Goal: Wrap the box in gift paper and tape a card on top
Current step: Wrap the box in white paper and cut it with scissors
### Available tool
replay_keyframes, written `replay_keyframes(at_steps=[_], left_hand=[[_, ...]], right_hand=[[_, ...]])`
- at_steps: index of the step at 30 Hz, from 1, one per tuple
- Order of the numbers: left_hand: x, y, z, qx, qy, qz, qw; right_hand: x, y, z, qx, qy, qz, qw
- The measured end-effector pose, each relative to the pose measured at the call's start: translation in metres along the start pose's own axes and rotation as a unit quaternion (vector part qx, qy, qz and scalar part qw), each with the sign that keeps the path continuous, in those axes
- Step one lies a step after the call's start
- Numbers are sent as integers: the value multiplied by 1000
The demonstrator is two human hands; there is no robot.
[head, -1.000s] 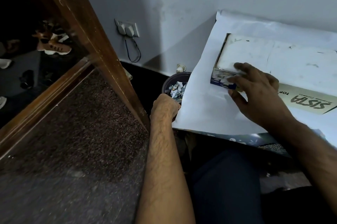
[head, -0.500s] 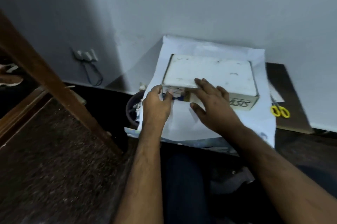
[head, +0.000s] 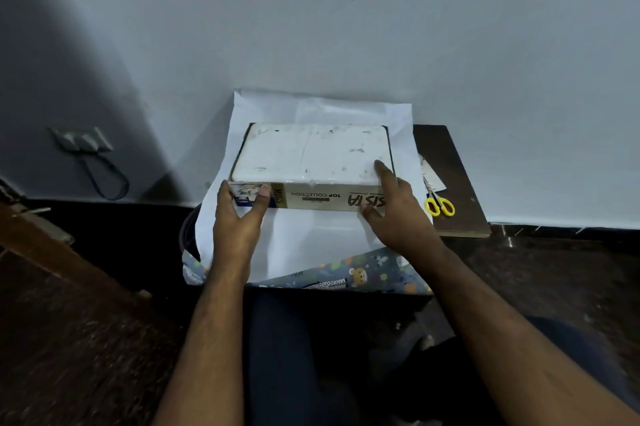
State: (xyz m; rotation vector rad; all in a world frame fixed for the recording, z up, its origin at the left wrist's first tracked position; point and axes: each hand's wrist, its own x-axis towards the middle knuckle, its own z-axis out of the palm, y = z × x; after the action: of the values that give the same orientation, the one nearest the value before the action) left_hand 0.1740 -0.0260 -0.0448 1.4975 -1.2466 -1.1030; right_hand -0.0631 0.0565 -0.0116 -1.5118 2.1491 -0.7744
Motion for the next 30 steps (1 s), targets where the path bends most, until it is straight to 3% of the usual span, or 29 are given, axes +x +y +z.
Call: replay_keyframes(at_steps=[18, 21, 23, 25, 27, 30], left_hand=[[-7, 11, -1, 54, -8, 19, 998], [-9, 16, 1, 118, -6, -1, 993], [-15, 23, -1, 151, -8, -29, 988], [-21, 27, -4, 160, -15, -31, 987], [-27, 33, -6, 178, -21, -7, 984], [-40, 46, -6, 245, -33, 55, 967]], right_hand=[[-5, -4, 1, -42, -7, 7, 999], [-6, -7, 5, -110, 78, -61, 989], [-10, -15, 5, -80, 97, -138, 982], [-16, -20, 4, -25, 9, -213, 977], [-24, -23, 7, 0, -150, -250, 957], [-32, -25, 5, -22, -340, -193, 920]])
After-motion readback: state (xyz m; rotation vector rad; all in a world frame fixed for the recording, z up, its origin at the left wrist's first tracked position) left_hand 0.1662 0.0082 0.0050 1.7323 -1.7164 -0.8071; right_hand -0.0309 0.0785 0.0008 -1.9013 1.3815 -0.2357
